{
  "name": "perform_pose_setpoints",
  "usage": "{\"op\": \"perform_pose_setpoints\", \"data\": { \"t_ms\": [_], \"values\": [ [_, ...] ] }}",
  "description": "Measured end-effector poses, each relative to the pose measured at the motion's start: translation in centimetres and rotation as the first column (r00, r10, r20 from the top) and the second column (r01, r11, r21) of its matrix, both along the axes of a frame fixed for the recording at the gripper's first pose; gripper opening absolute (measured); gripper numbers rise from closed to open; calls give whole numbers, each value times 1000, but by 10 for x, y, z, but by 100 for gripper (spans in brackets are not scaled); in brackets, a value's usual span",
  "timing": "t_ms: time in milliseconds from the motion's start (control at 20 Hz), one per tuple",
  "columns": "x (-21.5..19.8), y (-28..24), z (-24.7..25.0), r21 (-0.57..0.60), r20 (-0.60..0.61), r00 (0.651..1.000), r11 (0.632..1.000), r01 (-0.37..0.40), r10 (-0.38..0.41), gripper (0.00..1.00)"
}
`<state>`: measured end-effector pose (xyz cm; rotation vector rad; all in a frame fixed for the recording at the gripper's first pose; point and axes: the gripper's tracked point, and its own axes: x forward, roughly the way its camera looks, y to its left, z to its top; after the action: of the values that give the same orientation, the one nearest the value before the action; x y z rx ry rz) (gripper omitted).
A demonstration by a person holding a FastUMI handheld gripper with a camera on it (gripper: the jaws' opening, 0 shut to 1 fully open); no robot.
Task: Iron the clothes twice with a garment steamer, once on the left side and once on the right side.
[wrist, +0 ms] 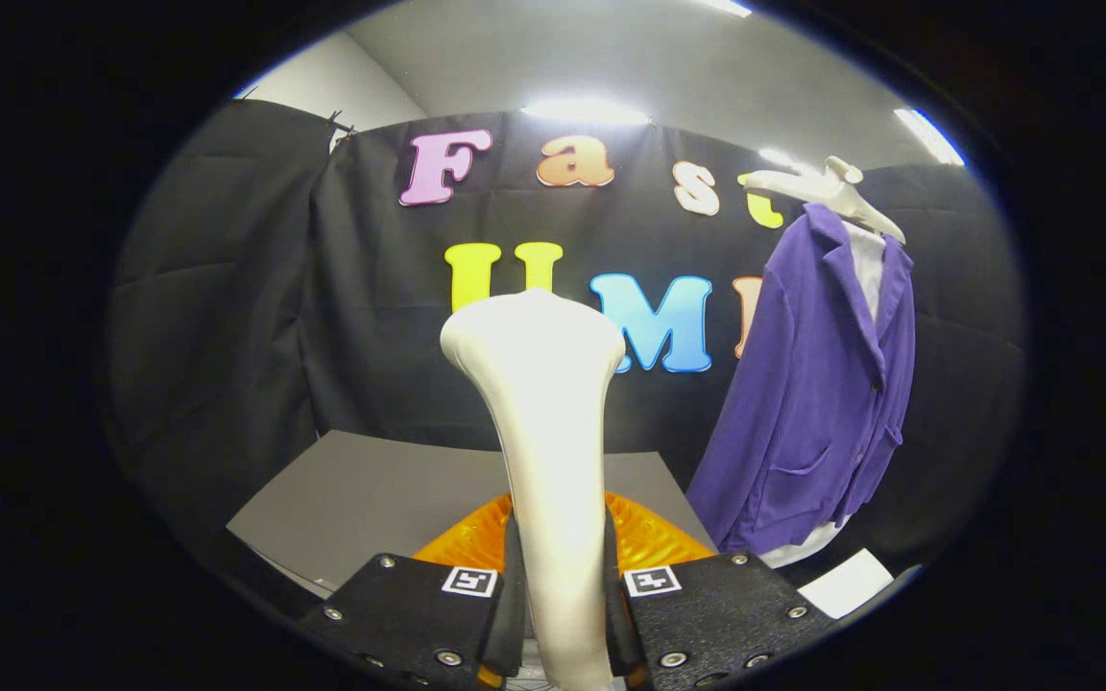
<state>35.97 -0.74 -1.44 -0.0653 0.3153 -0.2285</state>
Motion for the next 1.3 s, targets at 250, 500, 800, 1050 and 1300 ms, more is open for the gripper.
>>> {"op": "perform_pose_setpoints", "data": {
  "t_ms": [250, 500, 800, 1050, 1300],
  "values": [
    [-56, -13, 12, 15, 87, 996, 1000, 8, -9, 34],
    [-110, -27, 16, -3, 147, 989, 1000, 16, -15, 34],
    [-148, -33, 27, 4, 231, 973, 1000, 3, -4, 33],
    [-145, -55, 56, 18, 289, 957, 1000, 25, -30, 33],
    [-123, -89, 85, -6, 322, 945, 998, 67, -61, 33]
  ]
}}
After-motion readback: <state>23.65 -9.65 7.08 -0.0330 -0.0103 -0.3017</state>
